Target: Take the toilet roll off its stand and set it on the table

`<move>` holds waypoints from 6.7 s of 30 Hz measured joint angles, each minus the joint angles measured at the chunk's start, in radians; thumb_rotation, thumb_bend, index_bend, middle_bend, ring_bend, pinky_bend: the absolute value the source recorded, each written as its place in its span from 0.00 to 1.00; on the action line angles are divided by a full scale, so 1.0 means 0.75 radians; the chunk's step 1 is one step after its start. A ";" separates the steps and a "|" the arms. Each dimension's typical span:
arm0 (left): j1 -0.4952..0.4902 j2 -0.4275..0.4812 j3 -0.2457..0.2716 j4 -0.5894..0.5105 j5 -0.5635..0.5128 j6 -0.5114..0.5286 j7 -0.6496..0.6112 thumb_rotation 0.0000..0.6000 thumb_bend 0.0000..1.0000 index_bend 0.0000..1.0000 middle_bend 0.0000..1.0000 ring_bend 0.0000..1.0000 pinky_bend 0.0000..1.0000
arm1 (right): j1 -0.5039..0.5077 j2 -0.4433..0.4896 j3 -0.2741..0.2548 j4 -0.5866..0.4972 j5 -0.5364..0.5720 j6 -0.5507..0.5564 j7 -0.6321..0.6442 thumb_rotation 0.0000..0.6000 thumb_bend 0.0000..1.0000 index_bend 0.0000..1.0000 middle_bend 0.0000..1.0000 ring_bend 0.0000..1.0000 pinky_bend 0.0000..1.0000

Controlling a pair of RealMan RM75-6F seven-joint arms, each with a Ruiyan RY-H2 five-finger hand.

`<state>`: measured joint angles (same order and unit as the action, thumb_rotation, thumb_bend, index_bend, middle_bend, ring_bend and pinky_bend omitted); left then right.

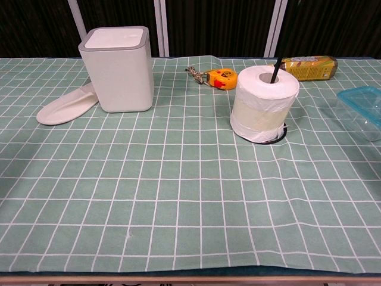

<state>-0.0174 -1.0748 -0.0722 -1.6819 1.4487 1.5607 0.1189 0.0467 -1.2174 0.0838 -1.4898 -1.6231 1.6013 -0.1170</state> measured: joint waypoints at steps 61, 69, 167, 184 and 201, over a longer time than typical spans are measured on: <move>0.007 0.003 0.009 -0.024 0.022 0.022 0.003 1.00 0.18 0.04 0.00 0.00 0.02 | 0.392 0.042 0.134 -0.135 0.371 -0.750 1.068 1.00 0.00 0.00 0.00 0.00 0.00; 0.010 0.008 0.005 -0.023 0.017 0.027 -0.010 1.00 0.18 0.04 0.00 0.00 0.02 | 0.484 -0.134 0.215 -0.071 0.544 -0.822 1.009 1.00 0.00 0.00 0.00 0.00 0.00; 0.031 0.036 0.001 -0.025 -0.012 0.036 -0.040 1.00 0.18 0.04 0.00 0.00 0.02 | 0.821 -0.370 0.732 -0.174 1.107 -0.842 0.421 1.00 0.00 0.36 0.32 0.30 0.05; 0.028 0.029 0.004 -0.026 -0.004 0.034 -0.019 1.00 0.18 0.04 0.00 0.00 0.02 | 0.769 0.146 0.985 -0.628 1.407 -0.743 0.207 1.00 0.00 0.36 0.32 0.30 0.05; 0.027 0.024 0.006 -0.028 -0.002 0.031 -0.003 1.00 0.18 0.04 0.00 0.00 0.02 | 0.434 0.355 0.864 -0.589 1.227 -0.917 0.433 1.00 0.00 0.36 0.32 0.30 0.05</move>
<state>0.0028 -1.0572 -0.0675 -1.7028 1.4475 1.5836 0.1164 0.3720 -0.9508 0.7314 -1.9313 -0.7030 0.9138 0.2077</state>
